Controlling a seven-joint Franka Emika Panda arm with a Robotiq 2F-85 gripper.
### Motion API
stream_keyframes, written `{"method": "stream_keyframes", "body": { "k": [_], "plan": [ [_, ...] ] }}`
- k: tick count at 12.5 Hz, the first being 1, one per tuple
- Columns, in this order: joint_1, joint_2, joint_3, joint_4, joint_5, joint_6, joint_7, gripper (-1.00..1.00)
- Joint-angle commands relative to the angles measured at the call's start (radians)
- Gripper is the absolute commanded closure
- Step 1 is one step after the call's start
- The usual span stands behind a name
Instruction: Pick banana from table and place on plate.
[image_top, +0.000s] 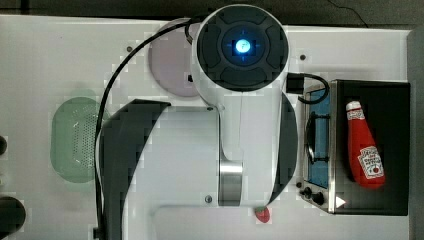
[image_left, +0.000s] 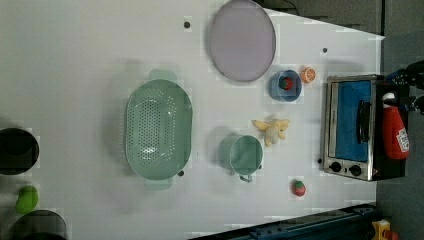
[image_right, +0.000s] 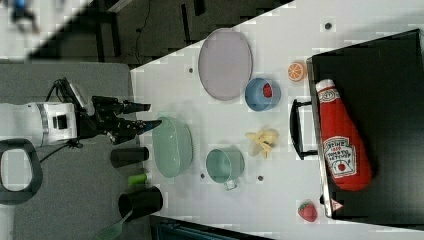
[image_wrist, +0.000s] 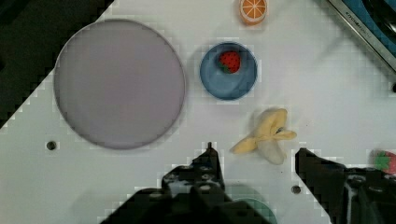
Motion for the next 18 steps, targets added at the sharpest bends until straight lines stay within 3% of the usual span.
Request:
{"method": "stream_keyframes", "body": {
  "k": [1, 3, 9, 18],
  "plan": [
    [-0.09, -0.386, 0.05, -0.241, -0.001, -0.147, 0.071, -0.59],
    [-0.09, -0.384, 0.051, -0.244, -0.001, -0.146, 0.071, -0.99],
    [-0.089, -0.283, 0.052, -0.352, -0.001, 0.009, 0.07, -1.0],
    [-0.091, 0.05, 0.051, -0.533, -0.001, 0.539, 0.023, -1.0]
  ]
}}
